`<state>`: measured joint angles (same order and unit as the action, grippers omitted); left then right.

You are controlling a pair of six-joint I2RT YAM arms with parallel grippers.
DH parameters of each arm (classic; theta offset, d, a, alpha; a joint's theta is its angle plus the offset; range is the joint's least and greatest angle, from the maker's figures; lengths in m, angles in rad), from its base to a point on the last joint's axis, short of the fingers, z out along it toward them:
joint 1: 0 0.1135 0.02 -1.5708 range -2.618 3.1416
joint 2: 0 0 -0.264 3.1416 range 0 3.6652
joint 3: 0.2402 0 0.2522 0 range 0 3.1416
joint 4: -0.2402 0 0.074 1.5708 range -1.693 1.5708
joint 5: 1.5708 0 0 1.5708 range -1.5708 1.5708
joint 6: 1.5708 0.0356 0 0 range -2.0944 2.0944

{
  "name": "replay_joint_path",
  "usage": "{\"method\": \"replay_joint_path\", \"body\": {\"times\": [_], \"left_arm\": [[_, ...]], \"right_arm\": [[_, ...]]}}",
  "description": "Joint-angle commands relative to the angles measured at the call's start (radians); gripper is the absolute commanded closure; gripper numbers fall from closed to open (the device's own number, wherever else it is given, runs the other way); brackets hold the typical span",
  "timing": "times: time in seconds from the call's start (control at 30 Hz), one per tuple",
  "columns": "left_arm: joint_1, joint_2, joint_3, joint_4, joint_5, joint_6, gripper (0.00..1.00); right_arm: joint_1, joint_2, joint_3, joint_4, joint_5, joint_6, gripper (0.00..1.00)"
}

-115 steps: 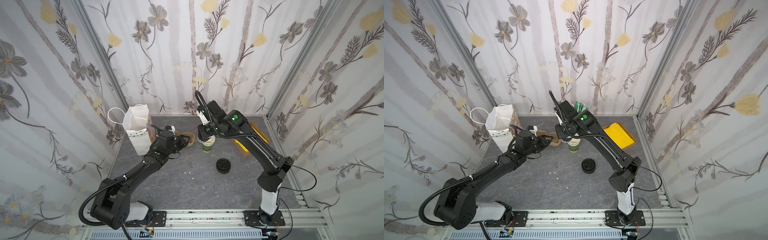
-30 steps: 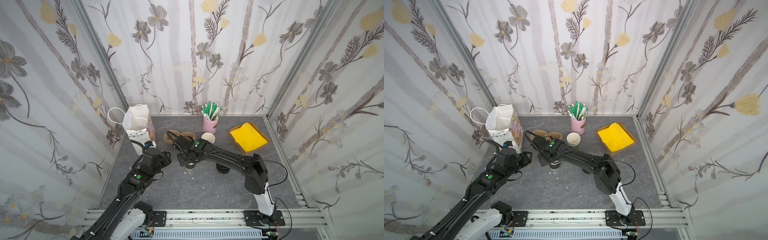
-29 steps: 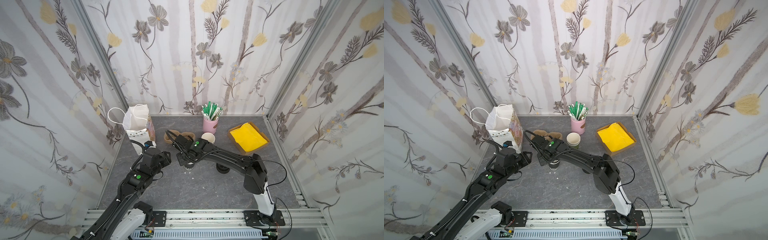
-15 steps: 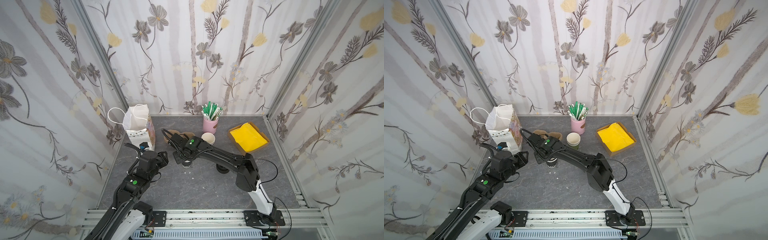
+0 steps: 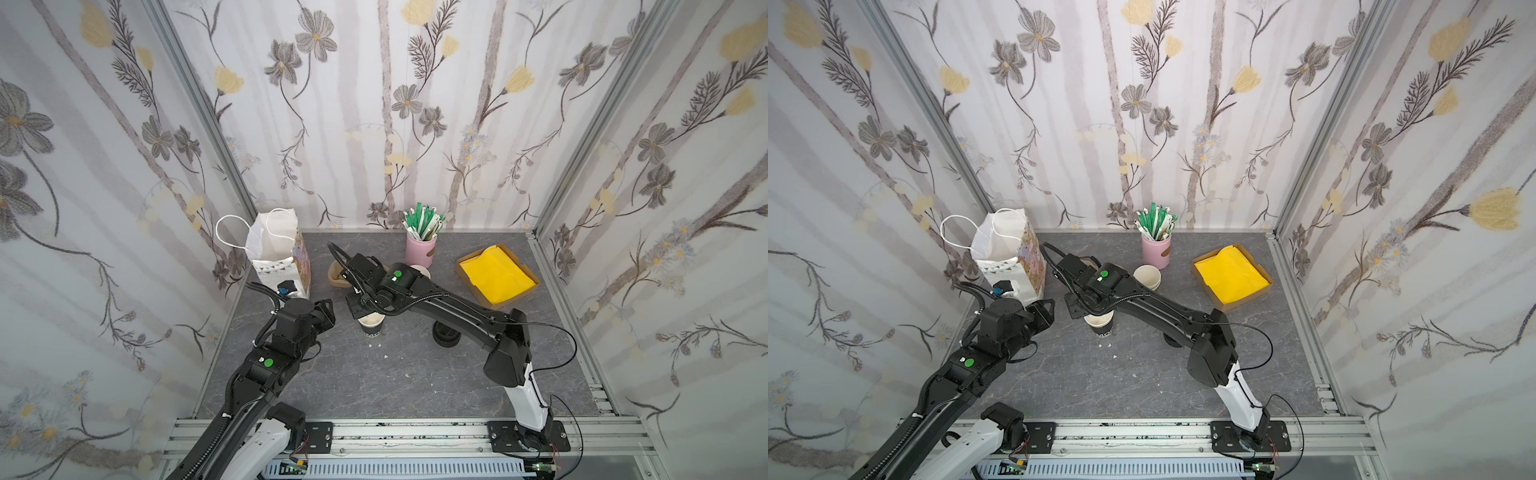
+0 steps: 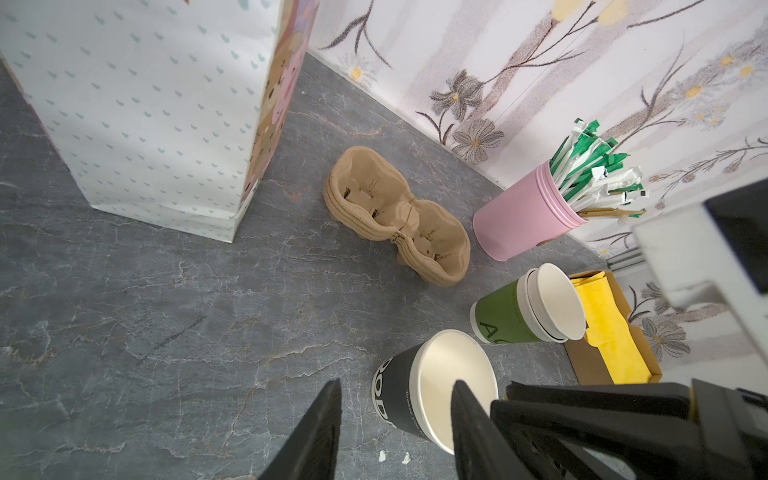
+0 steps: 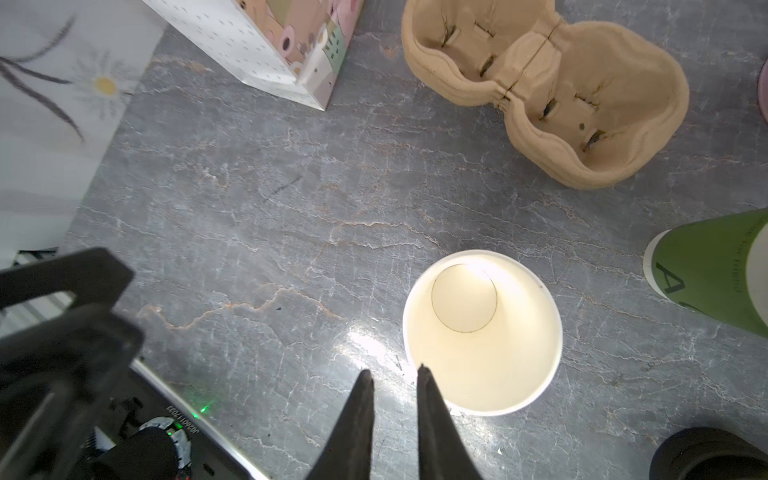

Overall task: Pack the takeout coffee
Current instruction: 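Move the right gripper over the black lid while the left arm moves inward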

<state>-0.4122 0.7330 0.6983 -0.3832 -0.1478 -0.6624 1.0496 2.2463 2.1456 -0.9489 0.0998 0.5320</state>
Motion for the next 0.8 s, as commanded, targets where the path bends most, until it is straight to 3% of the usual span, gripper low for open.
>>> {"method": "replay_joint_path", "body": {"times": [0.0, 0.13, 0.3, 0.43, 0.57, 0.7, 0.77], "left_arm": [[-0.001, 0.033, 0.053, 0.001, 0.031, 0.089, 0.55], [-0.055, 0.107, 0.149, -0.002, 0.029, 0.150, 0.55], [-0.257, 0.240, 0.308, -0.020, -0.076, 0.151, 0.55], [-0.441, 0.380, 0.411, -0.022, -0.129, 0.088, 0.55], [-0.552, 0.498, 0.460, -0.020, -0.130, -0.012, 0.56], [-0.615, 0.592, 0.463, -0.017, -0.110, -0.106, 0.56], [-0.645, 0.630, 0.461, -0.013, -0.113, -0.105, 0.56]], "right_arm": [[-0.014, -0.056, 0.010, -0.018, 0.002, 0.026, 0.78], [-0.041, -0.138, -0.023, -0.089, 0.036, 0.019, 0.74], [-0.100, -0.335, -0.240, -0.098, 0.068, 0.010, 0.68], [-0.190, -0.535, -0.530, -0.047, 0.049, 0.004, 0.58], [-0.309, -0.717, -0.810, 0.072, 0.017, -0.016, 0.46], [-0.363, -0.762, -0.981, 0.198, 0.003, -0.091, 0.35], [-0.368, -0.736, -1.039, 0.266, 0.015, -0.135, 0.33]]}}
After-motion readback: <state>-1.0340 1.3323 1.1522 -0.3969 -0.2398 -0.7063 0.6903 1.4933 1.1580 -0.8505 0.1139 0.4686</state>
